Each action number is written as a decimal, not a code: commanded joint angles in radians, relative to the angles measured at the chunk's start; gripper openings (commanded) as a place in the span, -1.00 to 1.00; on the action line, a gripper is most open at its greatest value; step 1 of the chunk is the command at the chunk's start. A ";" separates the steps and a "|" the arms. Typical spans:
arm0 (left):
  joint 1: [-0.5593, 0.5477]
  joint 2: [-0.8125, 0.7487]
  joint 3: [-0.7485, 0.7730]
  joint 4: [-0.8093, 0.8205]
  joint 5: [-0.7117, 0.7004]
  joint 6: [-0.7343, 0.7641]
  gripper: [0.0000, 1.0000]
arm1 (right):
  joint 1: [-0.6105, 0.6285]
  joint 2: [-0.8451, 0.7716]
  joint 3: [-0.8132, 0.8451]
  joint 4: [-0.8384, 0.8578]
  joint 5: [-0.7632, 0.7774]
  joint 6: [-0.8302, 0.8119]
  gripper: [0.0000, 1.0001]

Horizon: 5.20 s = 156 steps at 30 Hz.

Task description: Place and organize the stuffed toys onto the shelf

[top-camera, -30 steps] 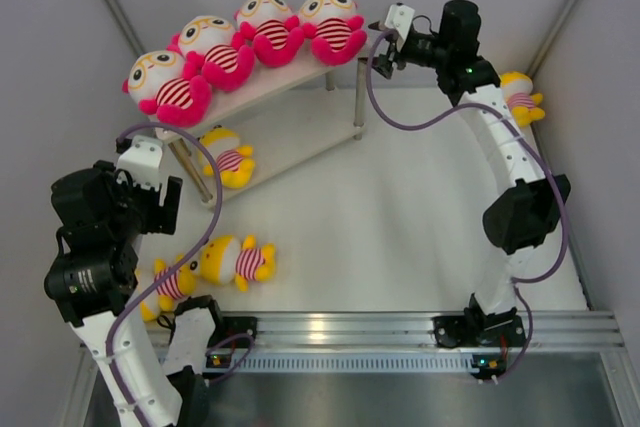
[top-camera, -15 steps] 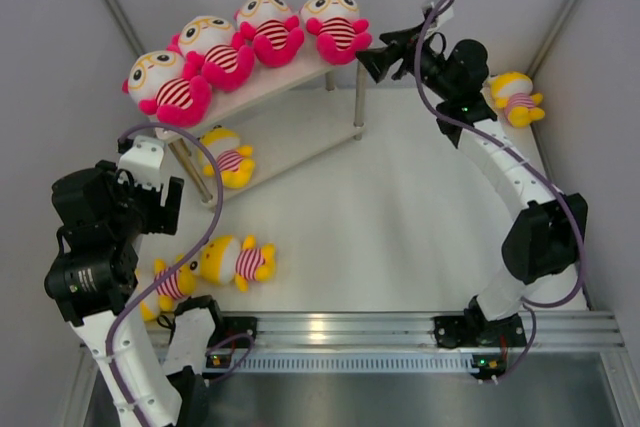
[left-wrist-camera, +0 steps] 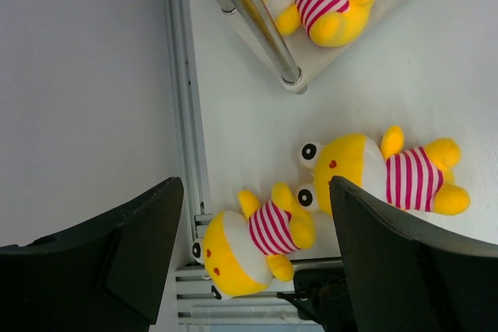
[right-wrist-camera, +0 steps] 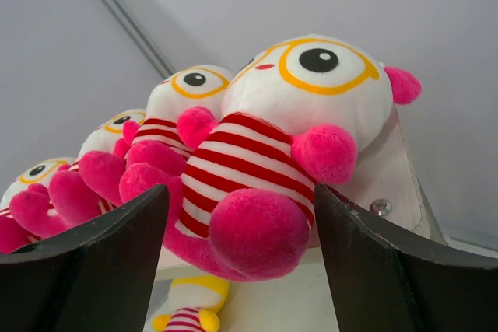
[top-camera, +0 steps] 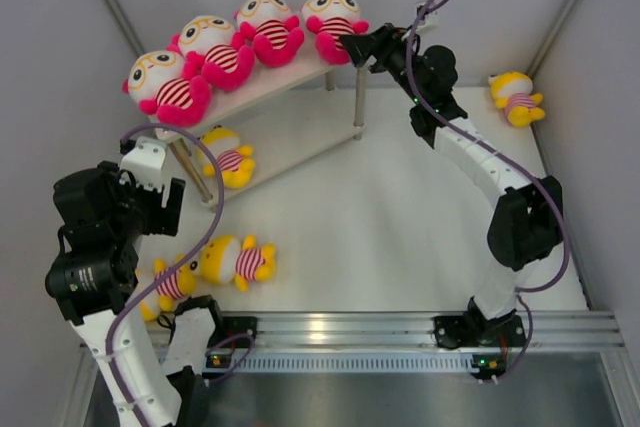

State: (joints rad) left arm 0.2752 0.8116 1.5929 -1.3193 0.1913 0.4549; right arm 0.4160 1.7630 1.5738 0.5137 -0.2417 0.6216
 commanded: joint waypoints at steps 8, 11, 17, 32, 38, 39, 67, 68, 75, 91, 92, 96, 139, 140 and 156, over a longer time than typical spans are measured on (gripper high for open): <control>-0.010 -0.006 -0.007 -0.017 0.013 0.016 0.64 | 0.027 0.041 0.118 -0.101 0.078 -0.100 -0.49; -0.011 -0.006 -0.007 -0.018 0.010 0.016 0.64 | 0.024 0.079 0.231 -0.177 0.021 -0.216 -0.54; -0.014 -0.008 -0.005 -0.018 0.011 0.018 0.64 | -0.022 0.285 0.620 -0.471 -0.094 -0.306 -0.59; -0.016 -0.011 -0.005 -0.023 0.007 0.018 0.64 | -0.040 0.363 0.724 -0.449 -0.157 -0.341 0.00; -0.014 -0.006 -0.005 -0.026 0.007 0.022 0.64 | -0.108 0.187 0.611 -0.428 -0.120 -0.313 0.62; -0.016 -0.006 -0.005 -0.024 0.007 0.024 0.64 | -0.121 0.164 0.585 -0.419 -0.117 -0.304 0.66; 0.005 -0.011 -0.079 -0.026 -0.131 0.057 0.64 | -0.796 0.308 0.051 -0.477 0.358 -0.209 0.65; 0.005 -0.005 -0.070 -0.027 -0.139 0.059 0.64 | -0.796 0.325 0.057 -0.472 0.372 -0.210 0.65; 0.007 0.031 -0.014 -0.029 -0.164 0.062 0.65 | -0.803 0.473 0.178 -0.466 0.254 -0.201 0.58; 0.027 0.026 -0.017 -0.026 -0.131 0.057 0.65 | -0.799 0.472 0.145 -0.455 0.171 -0.071 -1.00; 0.027 0.023 -0.027 -0.023 -0.130 0.050 0.65 | -0.798 0.414 0.118 -0.443 0.159 -0.057 -1.00; 0.036 0.005 -0.085 -0.020 -0.058 0.033 0.64 | -0.764 0.148 -0.163 -0.232 0.171 0.006 -1.00; -0.062 -0.132 -0.160 -0.004 0.010 -0.013 0.64 | 0.507 0.177 -0.278 0.034 0.847 0.437 -1.00; -0.064 -0.132 -0.160 -0.004 0.011 -0.013 0.64 | 0.509 0.225 -0.247 0.005 0.863 0.447 -1.00; -0.090 -0.137 -0.188 -0.004 -0.030 -0.005 0.64 | 0.601 0.466 0.095 -0.187 0.964 0.454 -1.00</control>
State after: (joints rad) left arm 0.1932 0.6842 1.4166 -1.3544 0.1806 0.4503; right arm 0.9783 2.2166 1.6039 0.3130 0.6979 1.0813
